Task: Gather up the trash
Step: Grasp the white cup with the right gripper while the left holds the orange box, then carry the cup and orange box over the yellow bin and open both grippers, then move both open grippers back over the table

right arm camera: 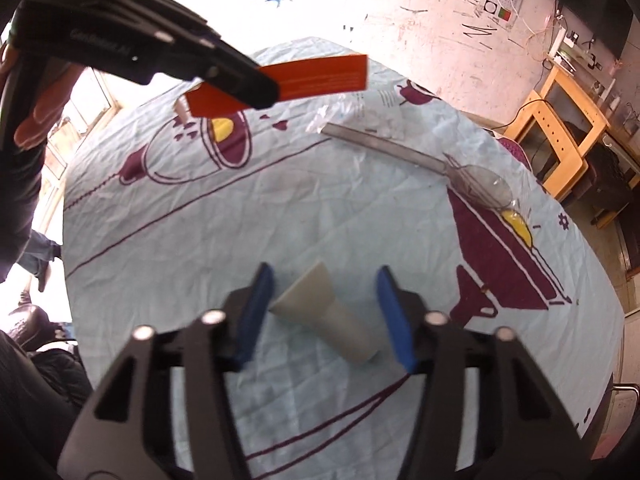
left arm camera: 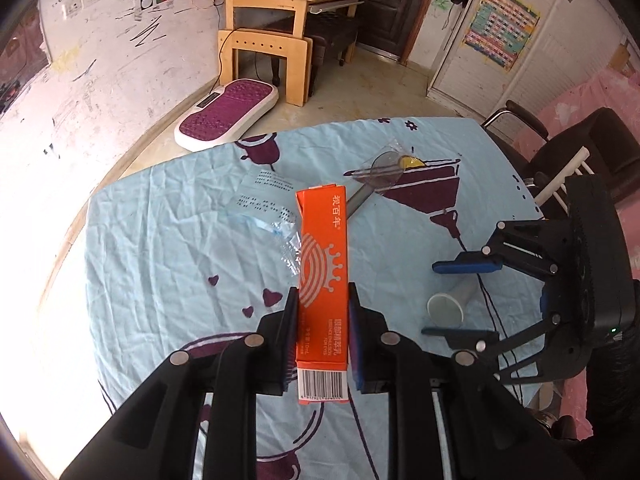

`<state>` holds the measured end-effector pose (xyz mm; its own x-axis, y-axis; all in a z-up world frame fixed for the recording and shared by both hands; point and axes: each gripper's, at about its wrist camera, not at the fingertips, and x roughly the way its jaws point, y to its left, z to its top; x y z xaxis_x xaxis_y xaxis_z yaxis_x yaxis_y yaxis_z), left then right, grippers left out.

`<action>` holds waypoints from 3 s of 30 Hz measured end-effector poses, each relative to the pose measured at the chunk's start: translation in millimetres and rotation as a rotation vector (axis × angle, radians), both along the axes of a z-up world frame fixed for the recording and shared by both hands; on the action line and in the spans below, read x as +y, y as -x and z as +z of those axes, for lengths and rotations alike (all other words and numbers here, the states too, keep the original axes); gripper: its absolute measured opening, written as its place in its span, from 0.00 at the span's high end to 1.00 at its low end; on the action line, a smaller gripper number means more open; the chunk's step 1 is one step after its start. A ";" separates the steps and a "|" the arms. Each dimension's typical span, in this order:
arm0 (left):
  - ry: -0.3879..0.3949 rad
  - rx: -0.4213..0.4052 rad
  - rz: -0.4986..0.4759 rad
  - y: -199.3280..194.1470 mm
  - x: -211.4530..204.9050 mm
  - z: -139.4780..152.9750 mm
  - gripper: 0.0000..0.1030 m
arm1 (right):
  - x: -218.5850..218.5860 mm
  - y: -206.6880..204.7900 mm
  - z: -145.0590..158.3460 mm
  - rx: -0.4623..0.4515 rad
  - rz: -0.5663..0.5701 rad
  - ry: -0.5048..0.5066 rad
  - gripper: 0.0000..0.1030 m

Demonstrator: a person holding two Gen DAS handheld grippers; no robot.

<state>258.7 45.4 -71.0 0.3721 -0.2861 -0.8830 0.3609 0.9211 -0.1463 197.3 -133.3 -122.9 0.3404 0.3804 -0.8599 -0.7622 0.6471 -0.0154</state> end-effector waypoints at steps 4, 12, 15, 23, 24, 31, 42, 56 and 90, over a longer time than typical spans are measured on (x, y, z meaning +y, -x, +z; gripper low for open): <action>0.017 -0.003 0.018 2.4 6.7 -0.7 0.82 | -0.5 7.3 0.5 -0.007 -0.015 0.013 0.64; 0.015 -0.014 0.024 14.9 4.9 3.1 0.82 | -10.8 18.5 9.5 -0.050 -0.070 -0.016 0.70; 0.014 -0.021 0.030 19.0 2.9 7.7 0.82 | -14.2 22.3 12.8 -0.067 -0.080 -0.023 0.70; -0.001 -0.049 0.022 28.4 -14.2 24.6 0.82 | -40.1 29.1 31.6 -0.118 -0.131 -0.088 0.70; -0.001 -0.052 0.020 28.7 -17.6 26.6 0.82 | -44.7 30.1 34.4 -0.129 -0.143 -0.096 0.70; -0.016 -0.074 -0.034 31.4 -62.4 41.8 0.82 | -115.7 44.0 55.3 -0.195 -0.276 -0.172 0.70; 0.033 -0.070 -0.179 39.4 -173.3 51.4 0.82 | -288.1 78.1 54.4 -0.242 -0.622 -0.219 0.70; 0.067 0.006 -0.435 76.6 -360.2 29.6 0.82 | -436.7 123.6 -29.8 -0.118 -0.959 -0.230 0.70; 0.065 0.139 -0.425 72.4 -495.8 -47.1 0.23 | -487.0 181.0 -13.5 -0.227 -1.017 -0.249 0.18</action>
